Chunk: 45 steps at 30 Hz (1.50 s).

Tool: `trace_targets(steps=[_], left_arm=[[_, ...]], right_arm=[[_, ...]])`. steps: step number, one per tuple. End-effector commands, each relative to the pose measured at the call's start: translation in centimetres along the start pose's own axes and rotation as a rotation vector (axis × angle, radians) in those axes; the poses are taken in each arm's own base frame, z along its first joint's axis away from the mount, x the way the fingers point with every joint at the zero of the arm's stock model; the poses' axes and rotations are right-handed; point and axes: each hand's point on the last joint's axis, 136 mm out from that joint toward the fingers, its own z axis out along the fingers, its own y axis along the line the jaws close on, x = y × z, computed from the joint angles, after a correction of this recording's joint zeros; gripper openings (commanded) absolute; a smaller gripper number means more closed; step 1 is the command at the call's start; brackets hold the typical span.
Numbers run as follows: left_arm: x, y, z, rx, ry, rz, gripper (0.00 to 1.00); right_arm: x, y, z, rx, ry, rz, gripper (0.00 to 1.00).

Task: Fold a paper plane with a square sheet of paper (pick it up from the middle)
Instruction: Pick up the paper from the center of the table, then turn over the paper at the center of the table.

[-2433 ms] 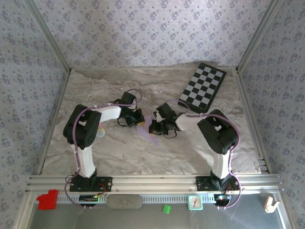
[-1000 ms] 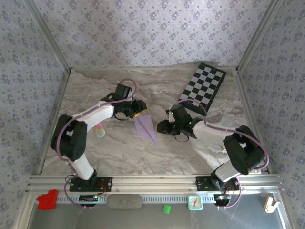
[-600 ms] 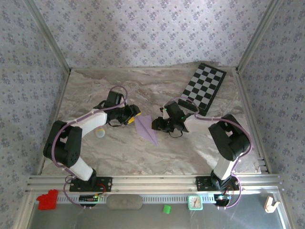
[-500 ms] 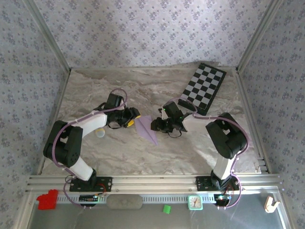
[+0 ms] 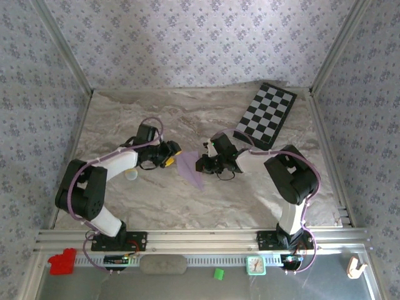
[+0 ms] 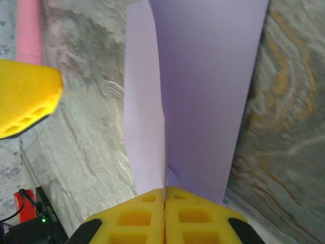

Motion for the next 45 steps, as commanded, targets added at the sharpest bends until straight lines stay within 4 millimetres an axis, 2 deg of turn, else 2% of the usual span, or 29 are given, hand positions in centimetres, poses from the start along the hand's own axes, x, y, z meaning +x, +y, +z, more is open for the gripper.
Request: trace_targets(steps=[1,7,12,20,24,29,39,45], left_arm=[[-0.4,-2.7,-2.0,0.129,-0.032,0.045,0.59],[0.2,-6.9,-4.7,0.336,-0.049,0.118,0.64],[1.7,-10.4,-6.1,0.483,-0.013,0.188,0.67],[3.6,-13.9,-7.5,0.598,0.013,0.287,0.63],[3.9,-14.7,-8.4,0.636,0.003,0.312,0.54],[4.4,-14.8,-8.3,0.646,0.019,0.326,0.45],[5.6,-15.9,-8.8,0.706,0.042,0.388,0.37],[5.4,-15.8,-8.9,0.705,0.022,0.385,0.36]], right_arm=[[-1.9,2.7,-1.5,-0.118,-0.083,-0.027,0.05],[-4.1,6.5,-4.9,-0.268,-0.193,-0.042,0.05],[-5.8,9.6,-7.7,-0.387,-0.265,-0.038,0.06],[-7.5,13.1,-11.0,-0.538,-0.333,-0.028,0.08],[-7.8,13.7,-11.7,-0.575,-0.34,-0.022,0.08],[-8.0,14.1,-12.3,-0.607,-0.346,-0.007,0.09],[-8.4,14.4,-12.8,-0.648,-0.351,0.016,0.1],[-8.7,14.3,-13.0,-0.665,-0.361,0.026,0.11]])
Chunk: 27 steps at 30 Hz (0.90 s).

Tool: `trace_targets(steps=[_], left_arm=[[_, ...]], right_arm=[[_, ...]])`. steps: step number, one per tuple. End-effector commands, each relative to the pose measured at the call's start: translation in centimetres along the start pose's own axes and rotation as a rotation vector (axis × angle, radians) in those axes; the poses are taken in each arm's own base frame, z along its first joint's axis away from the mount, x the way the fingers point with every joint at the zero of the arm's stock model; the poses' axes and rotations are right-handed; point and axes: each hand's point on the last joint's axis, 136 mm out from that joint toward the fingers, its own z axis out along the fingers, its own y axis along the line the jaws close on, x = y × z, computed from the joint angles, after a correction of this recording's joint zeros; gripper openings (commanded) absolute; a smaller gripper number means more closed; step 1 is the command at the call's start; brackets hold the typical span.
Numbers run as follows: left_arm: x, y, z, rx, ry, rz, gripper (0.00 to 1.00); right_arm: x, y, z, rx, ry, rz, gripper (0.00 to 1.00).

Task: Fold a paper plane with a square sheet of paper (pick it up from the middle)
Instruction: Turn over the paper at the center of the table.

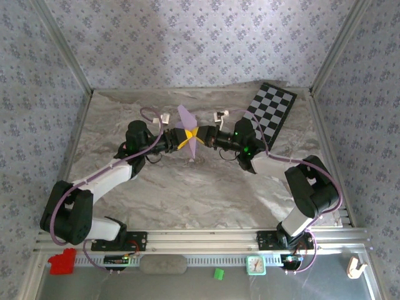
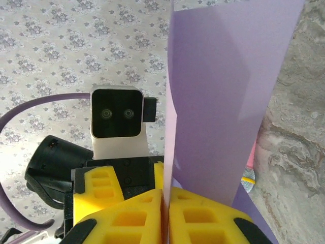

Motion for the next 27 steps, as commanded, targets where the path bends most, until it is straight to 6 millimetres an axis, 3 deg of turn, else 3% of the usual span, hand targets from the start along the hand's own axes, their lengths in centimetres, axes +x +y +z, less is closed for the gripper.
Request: trace_targets(steps=[1,9,18,27], left_arm=[[0.19,-1.25,-0.29,0.041,-0.005,0.048,0.36],[0.04,-0.87,-0.2,0.038,-0.016,0.036,0.35],[-0.29,-1.45,-0.26,0.054,-0.03,0.044,0.26],[-0.68,-1.06,-0.45,0.027,-0.048,0.073,0.13]], right_arm=[[-0.15,0.87,-0.3,-0.041,-0.004,-0.007,0.11],[-0.19,0.67,-0.36,-0.041,-0.006,-0.001,0.12],[-0.2,0.31,-0.31,-0.045,-0.005,0.016,0.13],[-0.59,0.16,-0.73,-0.034,-0.019,0.019,0.25]])
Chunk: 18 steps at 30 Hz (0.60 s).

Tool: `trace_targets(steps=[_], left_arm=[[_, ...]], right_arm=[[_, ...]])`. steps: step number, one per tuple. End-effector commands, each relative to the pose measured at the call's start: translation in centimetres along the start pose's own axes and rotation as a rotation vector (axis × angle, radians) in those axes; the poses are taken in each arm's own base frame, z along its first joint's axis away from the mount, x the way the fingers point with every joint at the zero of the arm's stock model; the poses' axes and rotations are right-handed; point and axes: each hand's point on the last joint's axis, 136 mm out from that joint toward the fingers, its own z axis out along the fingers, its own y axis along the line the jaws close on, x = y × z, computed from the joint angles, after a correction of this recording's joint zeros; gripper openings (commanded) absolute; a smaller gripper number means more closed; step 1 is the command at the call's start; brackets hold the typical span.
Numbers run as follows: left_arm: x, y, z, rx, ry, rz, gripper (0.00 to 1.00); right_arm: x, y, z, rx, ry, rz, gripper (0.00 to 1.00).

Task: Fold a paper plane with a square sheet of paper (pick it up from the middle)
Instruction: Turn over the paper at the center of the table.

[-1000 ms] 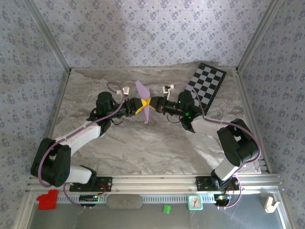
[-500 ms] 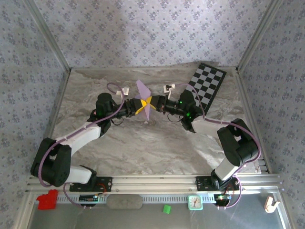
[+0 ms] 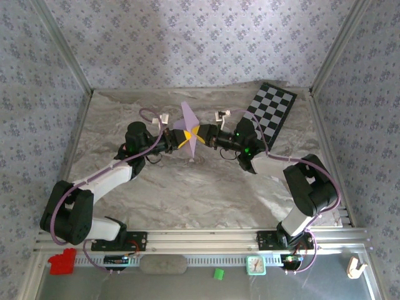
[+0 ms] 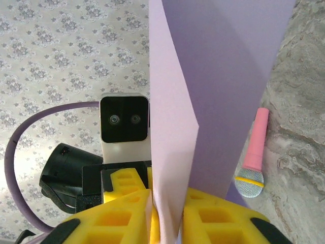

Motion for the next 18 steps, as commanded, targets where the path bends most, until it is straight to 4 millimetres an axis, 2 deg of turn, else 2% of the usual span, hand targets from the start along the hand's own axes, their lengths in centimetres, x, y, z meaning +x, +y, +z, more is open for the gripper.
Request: trace_targets(steps=[1,7,10,14,16,18], left_arm=[[-0.5,-0.9,-0.4,0.012,-0.027,0.069,0.13],[-0.8,0.7,-1.0,-0.093,-0.022,0.092,0.08],[-0.4,3.2,-1.7,-0.266,0.005,0.131,0.07],[-0.2,6.1,-3.2,-0.547,0.056,0.251,0.07],[-0.2,7.2,-3.9,-0.676,0.087,0.315,0.07],[-0.4,8.2,-4.6,-0.793,0.11,0.366,0.07]], right_arm=[[-0.4,0.2,-0.6,-0.003,-0.01,-0.016,0.27],[-1.5,-1.6,-2.8,0.122,-0.069,-0.056,0.41],[-2.6,-4.4,-5.4,0.294,-0.147,-0.064,0.44],[-3.3,-6.9,-9.5,0.546,-0.219,-0.122,0.5],[-3.2,-7.6,-11.6,0.679,-0.228,-0.156,0.54],[-3.4,-7.5,-13.3,0.759,-0.252,-0.202,0.56]])
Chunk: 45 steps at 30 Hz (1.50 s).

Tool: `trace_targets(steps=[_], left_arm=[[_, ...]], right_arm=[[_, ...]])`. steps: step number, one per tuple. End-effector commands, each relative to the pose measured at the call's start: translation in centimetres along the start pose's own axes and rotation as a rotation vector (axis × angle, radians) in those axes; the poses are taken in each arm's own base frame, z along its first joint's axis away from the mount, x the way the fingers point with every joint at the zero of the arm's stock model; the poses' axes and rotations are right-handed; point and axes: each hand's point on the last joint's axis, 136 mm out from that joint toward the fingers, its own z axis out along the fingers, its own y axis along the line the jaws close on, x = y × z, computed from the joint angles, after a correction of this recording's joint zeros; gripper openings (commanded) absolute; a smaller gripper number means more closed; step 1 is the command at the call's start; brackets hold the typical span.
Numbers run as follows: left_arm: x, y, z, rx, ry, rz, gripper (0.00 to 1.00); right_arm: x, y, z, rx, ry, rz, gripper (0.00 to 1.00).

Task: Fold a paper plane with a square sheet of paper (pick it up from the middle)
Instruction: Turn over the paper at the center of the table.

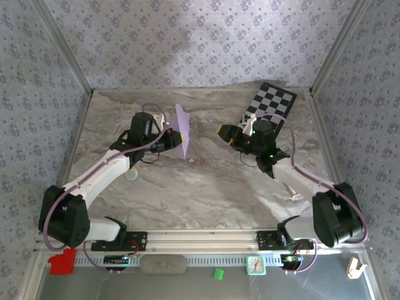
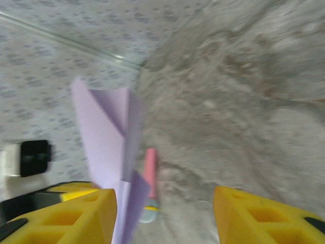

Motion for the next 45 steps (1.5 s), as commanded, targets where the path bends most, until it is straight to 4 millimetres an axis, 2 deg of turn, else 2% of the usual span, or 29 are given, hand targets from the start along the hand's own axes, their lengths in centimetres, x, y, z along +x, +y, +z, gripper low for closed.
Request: trace_targets(steps=[1,5,10,14,17,23,28,33,39,45], left_arm=[[1.8,4.6,-0.7,-0.325,0.101,0.169,0.07],[1.4,6.5,-0.6,-0.562,0.13,0.292,0.07],[1.1,9.2,-0.4,-0.929,0.201,0.486,0.07],[1.6,11.0,0.9,-1.148,0.276,0.603,0.07],[2.3,11.8,2.4,-1.215,0.311,0.644,0.07],[4.5,13.4,5.5,-1.233,0.366,0.627,0.09],[6.3,14.0,7.1,-1.234,0.411,0.607,0.12],[7.3,13.8,8.1,-1.214,0.432,0.604,0.15],[7.5,12.0,8.3,-1.148,0.42,0.56,0.25],[10.4,7.9,9.0,-0.843,0.445,0.346,0.37]], right_arm=[[-0.2,-4.4,-2.7,0.281,-0.026,-0.12,0.57],[-0.5,-5.1,-4.2,0.346,-0.039,-0.166,0.59],[-0.3,-5.9,-4.9,0.397,-0.039,-0.177,0.59],[-0.2,-6.4,-5.2,0.42,-0.042,-0.175,0.6],[-0.2,-6.7,-5.4,0.432,-0.045,-0.172,0.6],[0.1,-7.4,-5.8,0.452,-0.049,-0.153,0.6],[0.3,-7.9,-5.9,0.463,-0.048,-0.136,0.6],[0.4,-8.1,-5.8,0.462,-0.049,-0.126,0.6],[0.3,-8.1,-5.8,0.46,-0.05,-0.116,0.6],[0.1,-8.5,-6.1,0.474,-0.067,-0.095,0.6]])
